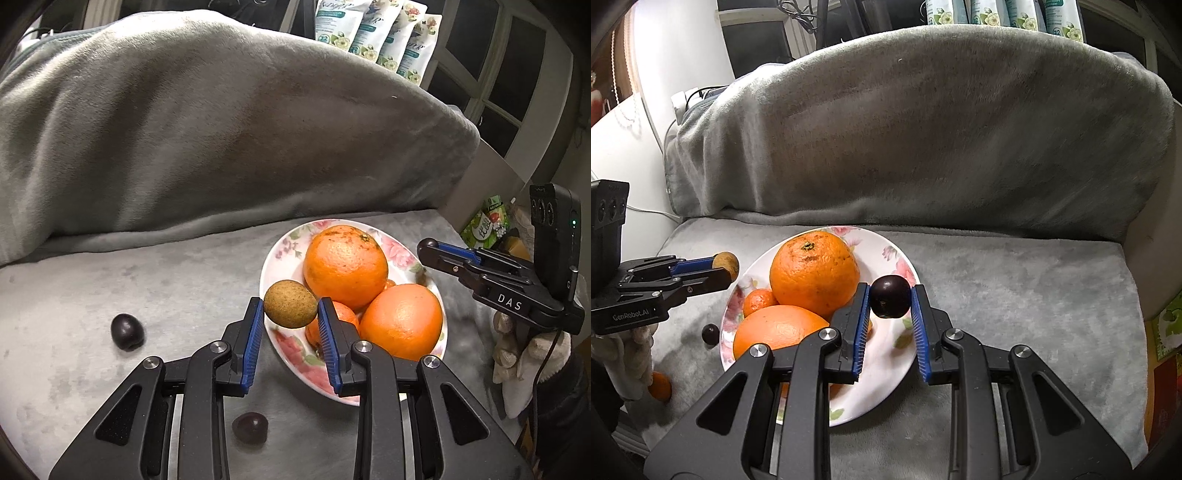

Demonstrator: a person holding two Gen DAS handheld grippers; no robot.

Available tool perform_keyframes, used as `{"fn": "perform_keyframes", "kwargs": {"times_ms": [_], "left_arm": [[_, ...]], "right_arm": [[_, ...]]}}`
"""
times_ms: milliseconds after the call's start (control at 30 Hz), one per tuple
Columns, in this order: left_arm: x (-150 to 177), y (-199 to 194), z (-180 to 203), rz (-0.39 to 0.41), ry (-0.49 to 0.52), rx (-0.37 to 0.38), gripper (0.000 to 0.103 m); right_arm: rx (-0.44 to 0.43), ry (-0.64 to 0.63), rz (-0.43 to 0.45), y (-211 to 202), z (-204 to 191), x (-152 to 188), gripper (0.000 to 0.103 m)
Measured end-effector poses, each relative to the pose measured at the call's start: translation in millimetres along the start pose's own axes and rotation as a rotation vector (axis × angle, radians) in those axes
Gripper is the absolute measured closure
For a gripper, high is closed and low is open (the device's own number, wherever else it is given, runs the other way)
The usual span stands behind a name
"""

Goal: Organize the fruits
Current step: 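Carry the plum and kiwi onto the plate and open both grippers, then move the right gripper toward a stemmed mandarin while the left gripper approaches a brown fruit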

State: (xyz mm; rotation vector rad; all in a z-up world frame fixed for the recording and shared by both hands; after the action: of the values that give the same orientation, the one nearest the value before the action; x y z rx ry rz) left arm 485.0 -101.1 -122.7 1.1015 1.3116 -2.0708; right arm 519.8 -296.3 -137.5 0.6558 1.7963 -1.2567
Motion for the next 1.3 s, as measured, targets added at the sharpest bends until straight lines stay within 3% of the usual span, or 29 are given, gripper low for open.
{"fn": "perform_keyframes", "kwargs": {"times_ms": [167,200,267,333,400,467,567,767,833,1000,1300], "left_arm": [[-2,0,4,0.003,0.0,0.012,0.073],[-2,0,4,0.004,0.001,0.012,0.065],[-3,-2,5,0.013,0.002,0.017,0.053],[-4,-3,7,0.016,0.001,0.023,0.053],[-4,-4,8,0.019,0.005,0.032,0.042],[-5,-6,11,0.028,0.01,0.04,0.036],[-5,-9,14,0.036,0.026,0.045,0.031],[-6,-16,19,0.046,0.048,0.042,0.03],[-6,-18,20,0.051,0.053,0.038,0.03],[-7,-27,20,0.06,0.056,0.03,0.025],[-18,-64,6,0.121,0.035,-0.006,0.024]], "right_arm": [[-0.005,-0.002,0.004,-1,-2,-2,0.078],[-0.009,-0.001,0.004,-2,-2,-2,0.076],[-0.012,-0.002,0.011,-4,-3,-3,0.056],[-0.016,-0.006,0.027,-7,-5,-5,0.046],[-0.02,-0.011,0.036,-9,-8,-8,0.041],[-0.012,-0.017,0.047,-12,-9,-9,0.026],[-0.008,-0.027,0.069,-18,-12,-12,0.016],[0.006,-0.049,0.096,-26,-20,-19,0.013],[0.01,-0.059,0.109,-30,-23,-21,0.005],[0.029,-0.088,0.144,-40,-31,-27,0.0],[0.017,-0.103,0.193,-65,-51,-36,0.0]]}}
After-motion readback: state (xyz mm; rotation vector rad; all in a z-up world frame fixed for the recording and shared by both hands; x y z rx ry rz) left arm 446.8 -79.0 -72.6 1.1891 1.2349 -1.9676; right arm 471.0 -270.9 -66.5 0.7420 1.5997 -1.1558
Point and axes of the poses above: each gripper's, at about its wrist camera, not at the fingertips, and y roughly the way its jaws point, z to its right, x to its underside, the point moved 7 cm from there along y, roughly the way its jaws point, and after that the axes turned 14 degrees about z, right-handed, at the moved point
